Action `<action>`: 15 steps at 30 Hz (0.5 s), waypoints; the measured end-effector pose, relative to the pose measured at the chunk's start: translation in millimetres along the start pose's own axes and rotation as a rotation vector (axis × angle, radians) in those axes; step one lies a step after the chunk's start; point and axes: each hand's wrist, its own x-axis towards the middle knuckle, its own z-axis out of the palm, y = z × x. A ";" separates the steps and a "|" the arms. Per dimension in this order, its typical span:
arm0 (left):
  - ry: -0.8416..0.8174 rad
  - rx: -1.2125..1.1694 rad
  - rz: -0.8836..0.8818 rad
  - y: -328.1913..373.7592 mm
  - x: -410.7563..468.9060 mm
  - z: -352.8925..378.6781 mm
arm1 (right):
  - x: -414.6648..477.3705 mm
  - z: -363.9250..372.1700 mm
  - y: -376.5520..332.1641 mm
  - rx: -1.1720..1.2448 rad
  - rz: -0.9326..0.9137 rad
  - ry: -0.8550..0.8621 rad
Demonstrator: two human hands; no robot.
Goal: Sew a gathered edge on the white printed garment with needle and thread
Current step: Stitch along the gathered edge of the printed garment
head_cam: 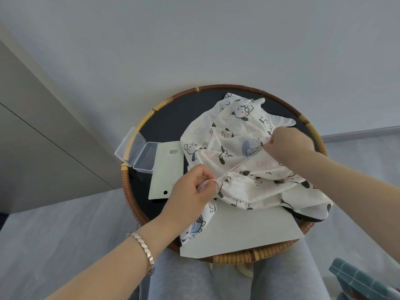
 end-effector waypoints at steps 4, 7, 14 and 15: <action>0.014 0.005 0.009 2.4 -0.9 -0.2 | -3.3 1.4 -1.4 0.161 -0.069 -0.074; 0.024 -0.015 0.007 1.9 -1.2 0.8 | -27.1 -5.6 -16.4 0.534 -0.334 -0.378; 0.020 0.001 0.028 1.8 -1.5 -1.0 | -35.5 -0.2 -30.9 0.424 -0.523 -0.759; 0.015 0.009 0.030 2.1 -1.3 -1.3 | -34.2 0.4 -29.3 0.414 -0.525 -0.773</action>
